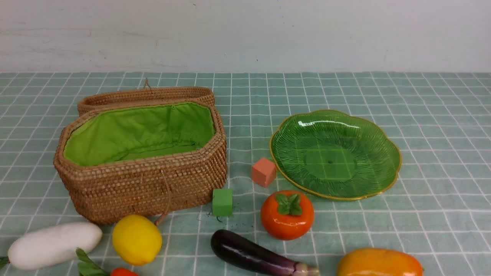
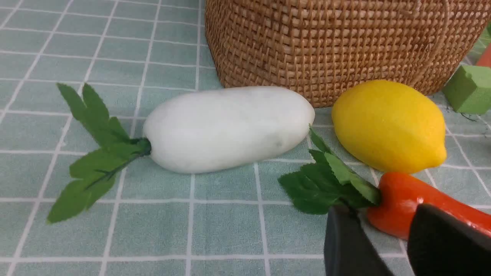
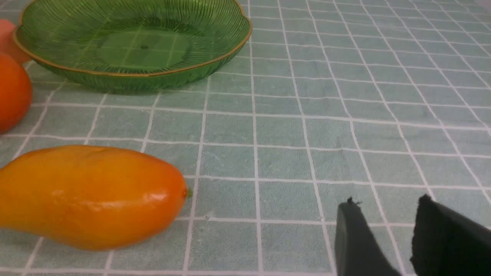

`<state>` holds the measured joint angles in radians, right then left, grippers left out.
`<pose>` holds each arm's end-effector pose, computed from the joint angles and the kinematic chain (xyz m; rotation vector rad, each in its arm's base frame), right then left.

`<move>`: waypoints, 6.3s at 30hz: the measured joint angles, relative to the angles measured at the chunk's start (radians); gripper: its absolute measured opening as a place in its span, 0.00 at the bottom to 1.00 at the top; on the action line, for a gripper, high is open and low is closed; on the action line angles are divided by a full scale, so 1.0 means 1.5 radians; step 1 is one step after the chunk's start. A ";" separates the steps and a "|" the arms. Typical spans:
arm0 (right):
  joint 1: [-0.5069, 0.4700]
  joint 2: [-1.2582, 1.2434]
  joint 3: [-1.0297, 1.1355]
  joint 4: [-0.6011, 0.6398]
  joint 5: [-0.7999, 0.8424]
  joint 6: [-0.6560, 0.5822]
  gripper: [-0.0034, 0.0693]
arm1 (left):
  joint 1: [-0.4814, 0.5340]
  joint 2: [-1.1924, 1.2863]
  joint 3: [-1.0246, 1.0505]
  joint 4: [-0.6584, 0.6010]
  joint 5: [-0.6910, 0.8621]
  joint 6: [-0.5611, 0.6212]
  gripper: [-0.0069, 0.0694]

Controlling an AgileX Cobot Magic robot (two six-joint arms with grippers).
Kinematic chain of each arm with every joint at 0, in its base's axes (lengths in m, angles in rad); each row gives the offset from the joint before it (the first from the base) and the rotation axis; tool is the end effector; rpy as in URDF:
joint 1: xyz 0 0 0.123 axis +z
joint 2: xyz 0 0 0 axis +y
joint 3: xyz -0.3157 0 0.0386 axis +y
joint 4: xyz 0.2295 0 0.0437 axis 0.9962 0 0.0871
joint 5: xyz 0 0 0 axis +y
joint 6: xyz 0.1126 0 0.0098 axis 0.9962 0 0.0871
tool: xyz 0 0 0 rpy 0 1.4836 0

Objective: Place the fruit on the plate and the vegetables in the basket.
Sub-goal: Take a daikon with your left arm and place it on the basket on the left, then use the left arm to grab a carrot and put it into the left basket

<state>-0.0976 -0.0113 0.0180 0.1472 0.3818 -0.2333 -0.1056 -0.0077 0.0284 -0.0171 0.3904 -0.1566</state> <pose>0.0221 0.0041 0.1671 -0.0368 1.8684 -0.0830 0.0213 -0.0030 0.1621 -0.0590 1.8985 -0.1954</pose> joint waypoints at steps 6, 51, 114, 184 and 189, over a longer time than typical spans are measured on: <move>0.000 0.000 0.000 0.000 0.000 0.000 0.38 | 0.000 0.000 0.000 0.000 0.000 0.000 0.40; 0.000 0.000 0.000 0.000 0.000 0.000 0.38 | 0.000 0.015 -0.211 -0.274 -0.218 0.018 0.40; 0.000 0.000 0.000 0.000 0.000 0.000 0.38 | 0.061 1.046 -0.582 0.132 0.237 0.506 0.78; 0.000 0.000 0.000 0.000 0.000 0.000 0.38 | -0.309 0.946 -0.675 -0.053 0.526 0.612 0.80; 0.000 0.000 0.000 0.000 0.000 0.000 0.38 | -0.345 1.020 -0.675 -0.006 0.435 0.687 0.80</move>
<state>-0.0976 -0.0113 0.0180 0.1472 0.3818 -0.2333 -0.6236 1.5220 -0.9840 -0.0258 1.0431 0.8736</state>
